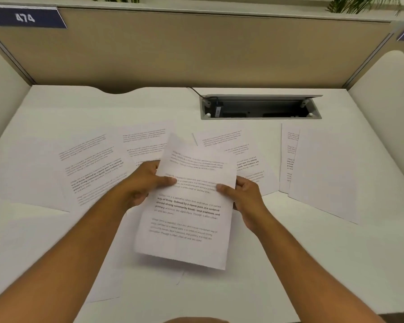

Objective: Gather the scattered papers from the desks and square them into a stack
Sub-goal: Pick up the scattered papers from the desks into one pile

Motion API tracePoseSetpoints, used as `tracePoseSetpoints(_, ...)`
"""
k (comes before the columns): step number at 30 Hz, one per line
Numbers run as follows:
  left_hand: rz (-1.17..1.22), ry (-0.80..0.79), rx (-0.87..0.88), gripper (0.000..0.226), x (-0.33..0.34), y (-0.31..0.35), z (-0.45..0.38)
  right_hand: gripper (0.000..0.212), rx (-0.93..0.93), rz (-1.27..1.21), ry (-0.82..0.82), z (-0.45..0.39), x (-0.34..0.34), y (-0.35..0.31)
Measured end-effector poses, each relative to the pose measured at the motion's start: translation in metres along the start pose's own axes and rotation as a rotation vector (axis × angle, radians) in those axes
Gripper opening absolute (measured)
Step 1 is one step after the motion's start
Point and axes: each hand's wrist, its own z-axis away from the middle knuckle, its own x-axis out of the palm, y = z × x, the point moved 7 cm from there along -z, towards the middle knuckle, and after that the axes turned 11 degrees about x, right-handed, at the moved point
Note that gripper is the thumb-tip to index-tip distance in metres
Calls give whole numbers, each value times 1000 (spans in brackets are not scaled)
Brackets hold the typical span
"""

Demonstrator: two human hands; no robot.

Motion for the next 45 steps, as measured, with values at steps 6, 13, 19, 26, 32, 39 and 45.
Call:
tracePoseSetpoints(6,161,-21,31,44,8,-26,5,28,-41,-36,149,-2,-13,3)
tracePoseSetpoints(13,136,-80,13,46,33,-55,16,29,-90,-23,310,5,-31,-9)
tracePoseSetpoints(19,182,-77,25,45,45,-61,9,19,-100,48,483,14,-58,0)
tracePoseSetpoints(26,162,-135,92,42,96,-48,-8,15,-144,88,1030,60,-176,16)
tracePoseSetpoints(32,136,-132,108,38,141,-38,-27,40,-87,325,1163,50,-266,15)
tracePoseSetpoints(39,155,-46,101,37,168,-47,-36,75,13,623,1171,19,-294,17)
tracePoseSetpoints(45,196,-15,93,37,179,-54,-42,83,-27,348,1097,14,-311,30)
